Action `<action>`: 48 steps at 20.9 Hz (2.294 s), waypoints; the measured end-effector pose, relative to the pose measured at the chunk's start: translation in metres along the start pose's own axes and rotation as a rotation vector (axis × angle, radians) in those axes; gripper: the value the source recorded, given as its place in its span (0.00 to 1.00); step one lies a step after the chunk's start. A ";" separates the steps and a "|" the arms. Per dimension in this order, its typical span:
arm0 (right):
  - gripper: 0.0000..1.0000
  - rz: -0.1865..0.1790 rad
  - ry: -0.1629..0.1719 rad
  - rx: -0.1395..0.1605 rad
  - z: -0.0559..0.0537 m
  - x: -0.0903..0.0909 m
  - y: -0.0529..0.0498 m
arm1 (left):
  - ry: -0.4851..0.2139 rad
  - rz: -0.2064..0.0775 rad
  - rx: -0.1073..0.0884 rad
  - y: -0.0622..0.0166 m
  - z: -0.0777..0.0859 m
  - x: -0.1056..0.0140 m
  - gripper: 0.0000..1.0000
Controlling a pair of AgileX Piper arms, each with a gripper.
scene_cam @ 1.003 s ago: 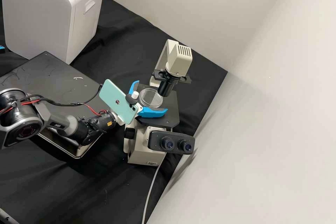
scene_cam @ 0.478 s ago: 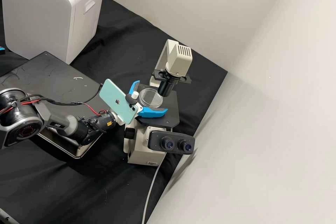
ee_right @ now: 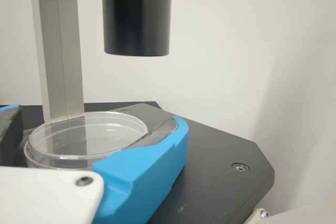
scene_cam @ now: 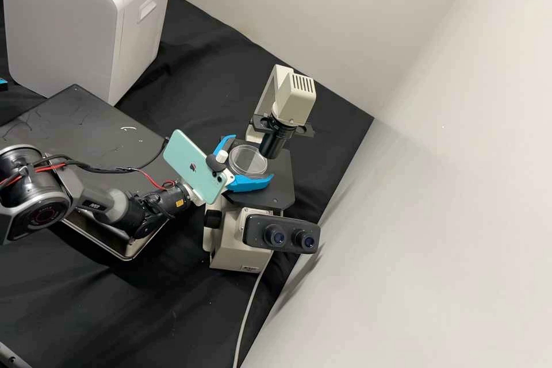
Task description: Place the petri dish on the bench
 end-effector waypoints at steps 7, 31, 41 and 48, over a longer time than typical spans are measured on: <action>0.00 0.000 0.000 0.000 0.000 0.000 0.000 | 0.000 0.000 0.000 0.0000 0.000 0.000 1.00; 0.00 -0.001 0.007 0.014 -0.002 -0.007 -0.004 | -0.005 -0.002 0.009 -0.0001 0.001 -0.001 1.00; 0.00 -0.001 0.026 0.035 -0.009 -0.055 -0.003 | -0.005 -0.002 0.009 -0.0001 0.001 -0.001 1.00; 0.00 -0.002 0.099 0.039 -0.019 -0.090 -0.006 | -0.007 -0.002 0.027 -0.0002 0.001 0.000 1.00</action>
